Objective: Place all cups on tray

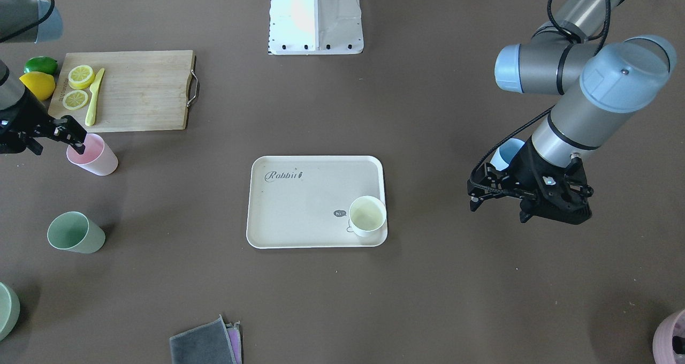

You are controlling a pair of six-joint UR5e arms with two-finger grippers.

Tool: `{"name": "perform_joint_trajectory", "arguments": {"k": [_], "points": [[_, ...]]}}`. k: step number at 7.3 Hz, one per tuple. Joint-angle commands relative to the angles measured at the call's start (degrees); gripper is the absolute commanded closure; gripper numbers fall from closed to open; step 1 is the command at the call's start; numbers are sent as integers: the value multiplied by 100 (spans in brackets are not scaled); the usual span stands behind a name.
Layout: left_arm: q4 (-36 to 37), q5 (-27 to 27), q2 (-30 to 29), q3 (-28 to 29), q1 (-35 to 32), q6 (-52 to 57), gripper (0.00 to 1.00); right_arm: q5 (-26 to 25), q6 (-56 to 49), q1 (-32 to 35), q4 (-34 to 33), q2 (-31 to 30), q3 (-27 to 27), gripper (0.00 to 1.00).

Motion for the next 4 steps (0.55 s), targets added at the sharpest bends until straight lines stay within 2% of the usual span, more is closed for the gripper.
{"name": "perform_joint_trajectory", "arguments": {"k": [1,2,4], "points": [[-3,4,1,7,0,1,2,-203,317,-200,8,35,-42,95],[-3,4,10,7,0,1,2,-203,326,-227,25,35,-60,100],[-3,-48,10,-11,0,1,2,-185,779,-271,70,87,10,100]]}}
